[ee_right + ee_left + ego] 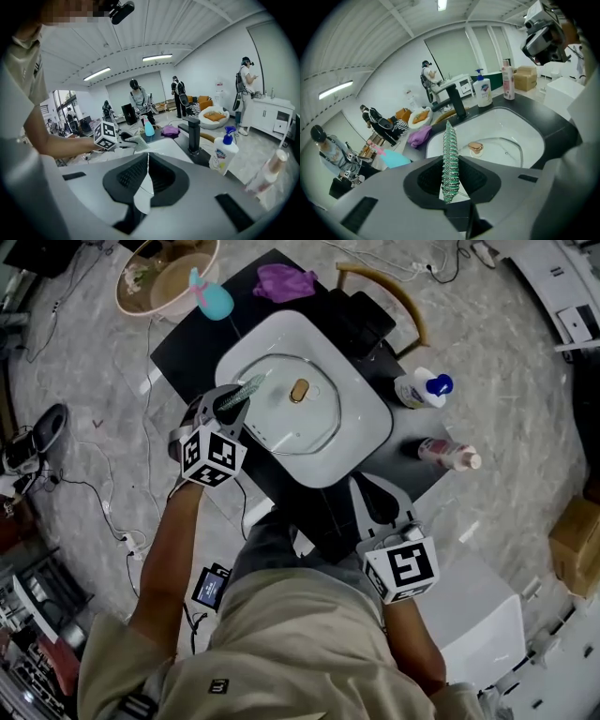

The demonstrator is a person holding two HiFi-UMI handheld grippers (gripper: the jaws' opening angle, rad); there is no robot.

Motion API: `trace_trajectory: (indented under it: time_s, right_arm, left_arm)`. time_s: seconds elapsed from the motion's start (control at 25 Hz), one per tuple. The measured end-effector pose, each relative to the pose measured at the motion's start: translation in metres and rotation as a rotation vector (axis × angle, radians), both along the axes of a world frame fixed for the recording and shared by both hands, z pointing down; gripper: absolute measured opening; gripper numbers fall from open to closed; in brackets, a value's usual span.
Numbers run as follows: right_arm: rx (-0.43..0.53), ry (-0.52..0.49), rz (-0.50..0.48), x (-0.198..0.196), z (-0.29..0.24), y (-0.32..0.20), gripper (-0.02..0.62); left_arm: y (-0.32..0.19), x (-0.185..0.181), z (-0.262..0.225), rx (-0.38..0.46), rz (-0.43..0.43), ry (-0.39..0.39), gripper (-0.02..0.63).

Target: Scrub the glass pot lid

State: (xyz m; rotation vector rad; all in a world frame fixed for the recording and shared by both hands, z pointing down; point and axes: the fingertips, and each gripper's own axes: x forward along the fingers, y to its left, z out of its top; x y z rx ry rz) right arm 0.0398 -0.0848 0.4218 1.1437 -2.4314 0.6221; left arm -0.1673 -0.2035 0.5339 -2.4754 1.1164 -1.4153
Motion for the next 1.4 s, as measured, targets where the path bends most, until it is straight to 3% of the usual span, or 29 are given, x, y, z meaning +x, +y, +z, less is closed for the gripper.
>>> trace_trajectory:
  time_s: [0.4,0.8,1.08,1.4]
  right_arm:
    - [-0.075,-0.025,0.028,0.021,0.038,-0.01,0.026]
    - [-0.119,-0.037,0.067,0.046,0.06,-0.023,0.026]
    - [-0.141,-0.038,0.1,0.064,0.069,-0.025,0.026]
    - [-0.14,-0.04,0.111,0.065,0.07,-0.031,0.026]
  left_arm:
    - [-0.011,0.012,0.061,-0.133,0.013,-0.052,0.089]
    - [-0.066,0.05,0.095,-0.25,0.023,0.057,0.089]
    - [-0.088,0.079,0.12,-0.293,0.076,0.019,0.087]
    - [-0.085,0.078,0.121,-0.311,0.088,0.02,0.087]
